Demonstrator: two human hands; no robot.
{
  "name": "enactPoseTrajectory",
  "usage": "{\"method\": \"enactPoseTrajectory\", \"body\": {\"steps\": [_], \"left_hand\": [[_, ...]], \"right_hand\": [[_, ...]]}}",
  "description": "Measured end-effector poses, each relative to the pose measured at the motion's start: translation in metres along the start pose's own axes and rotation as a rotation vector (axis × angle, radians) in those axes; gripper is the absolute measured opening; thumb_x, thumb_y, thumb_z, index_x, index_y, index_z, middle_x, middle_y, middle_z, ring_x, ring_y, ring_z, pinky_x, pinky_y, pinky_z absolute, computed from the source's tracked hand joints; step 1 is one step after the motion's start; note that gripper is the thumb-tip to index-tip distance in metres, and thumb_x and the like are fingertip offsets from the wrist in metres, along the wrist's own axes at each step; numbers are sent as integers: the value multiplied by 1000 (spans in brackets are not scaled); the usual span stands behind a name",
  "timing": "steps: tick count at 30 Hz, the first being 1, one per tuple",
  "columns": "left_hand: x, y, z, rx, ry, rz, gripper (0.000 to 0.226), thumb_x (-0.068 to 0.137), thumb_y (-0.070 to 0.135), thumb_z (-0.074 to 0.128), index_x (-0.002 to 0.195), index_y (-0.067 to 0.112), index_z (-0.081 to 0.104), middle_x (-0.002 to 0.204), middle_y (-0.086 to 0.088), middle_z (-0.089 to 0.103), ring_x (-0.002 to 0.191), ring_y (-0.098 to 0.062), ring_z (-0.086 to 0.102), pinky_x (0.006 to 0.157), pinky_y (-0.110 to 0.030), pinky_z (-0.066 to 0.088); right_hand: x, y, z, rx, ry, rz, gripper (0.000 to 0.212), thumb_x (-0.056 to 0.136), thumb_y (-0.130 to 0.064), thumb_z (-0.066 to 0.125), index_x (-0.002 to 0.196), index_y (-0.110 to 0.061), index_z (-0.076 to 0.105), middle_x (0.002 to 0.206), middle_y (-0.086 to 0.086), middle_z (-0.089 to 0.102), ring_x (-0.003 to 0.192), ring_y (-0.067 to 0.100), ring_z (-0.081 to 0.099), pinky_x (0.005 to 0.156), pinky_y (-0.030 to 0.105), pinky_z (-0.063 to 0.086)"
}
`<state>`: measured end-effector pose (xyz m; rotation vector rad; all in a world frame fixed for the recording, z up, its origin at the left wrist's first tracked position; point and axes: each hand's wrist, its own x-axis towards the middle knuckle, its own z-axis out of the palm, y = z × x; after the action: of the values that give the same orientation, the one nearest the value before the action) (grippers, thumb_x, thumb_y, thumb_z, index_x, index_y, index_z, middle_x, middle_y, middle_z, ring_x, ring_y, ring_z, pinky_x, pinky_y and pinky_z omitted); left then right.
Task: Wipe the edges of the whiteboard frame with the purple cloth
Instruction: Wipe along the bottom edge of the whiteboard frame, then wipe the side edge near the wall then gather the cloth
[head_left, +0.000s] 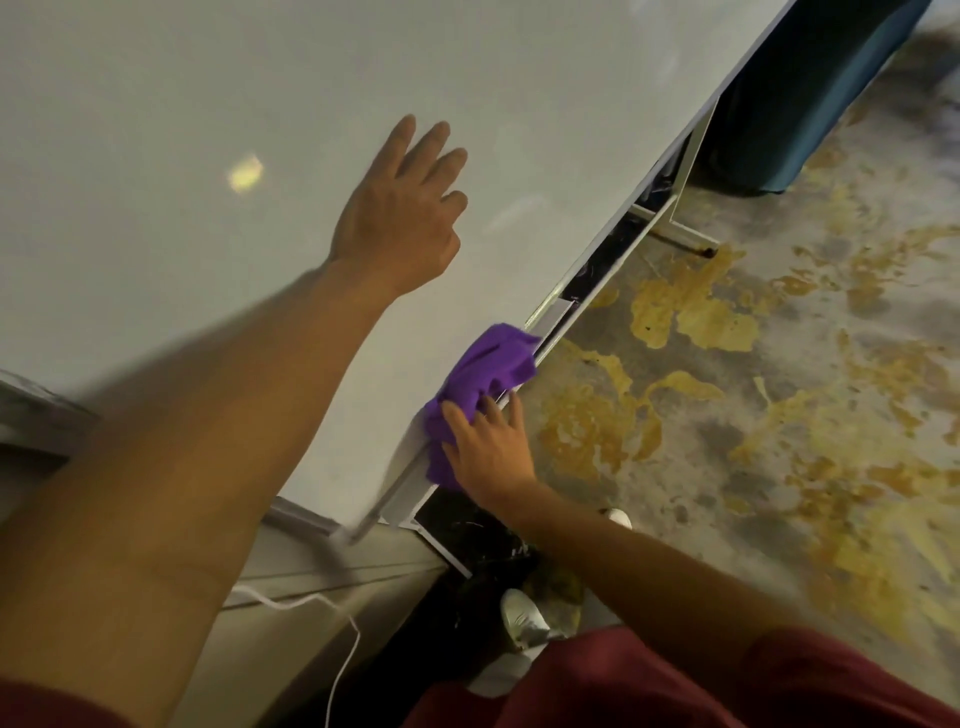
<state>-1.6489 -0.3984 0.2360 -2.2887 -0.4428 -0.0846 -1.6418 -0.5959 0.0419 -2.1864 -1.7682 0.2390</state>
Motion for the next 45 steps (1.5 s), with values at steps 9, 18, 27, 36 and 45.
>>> {"method": "enactPoseTrajectory", "body": {"steps": [9, 18, 27, 36, 45], "left_hand": [[-2, -1, -4, -27, -28, -28, 53, 107, 45, 32, 140, 21, 66, 169, -11, 37, 161, -35, 24, 132, -57, 14], [-46, 26, -22, -695, -82, -297, 34, 101, 30, 54, 128, 25, 74, 156, -1, 57, 160, -23, 30, 134, -42, 9], [-126, 36, -30, -375, 113, -639, 43, 89, 17, 61, 131, 15, 69, 165, -14, 43, 159, -36, 30, 130, -52, 25], [-155, 95, -23, -247, -54, -1010, 59, 94, 28, 60, 152, 22, 49, 175, -8, 20, 164, -36, 7, 130, -65, 11], [-180, 123, -17, -282, -123, -1175, 64, 95, 32, 60, 157, 27, 43, 179, -1, 4, 166, -29, -1, 131, -62, 12]], "right_hand": [[-40, -80, 25, 35, -278, -277, 50, 89, -39, 65, 131, -26, 41, 119, 8, 65, 121, 34, 53, 115, 55, 22], [-33, -51, -18, 416, -564, -412, 50, 93, -45, 55, 138, -31, 38, 121, 9, 63, 108, 31, 60, 95, 39, 46], [104, 43, -161, 541, -361, -433, 45, 90, -44, 65, 130, -42, 47, 109, -16, 65, 94, 2, 63, 87, 30, 55], [173, -52, -299, 667, 139, -978, 52, 97, -26, 62, 141, -10, 40, 130, 6, 57, 105, 17, 59, 81, 21, 53], [170, -209, -302, 337, 467, -1312, 49, 99, -33, 47, 144, -13, 46, 139, 7, 56, 130, 28, 48, 108, 38, 38]]}}
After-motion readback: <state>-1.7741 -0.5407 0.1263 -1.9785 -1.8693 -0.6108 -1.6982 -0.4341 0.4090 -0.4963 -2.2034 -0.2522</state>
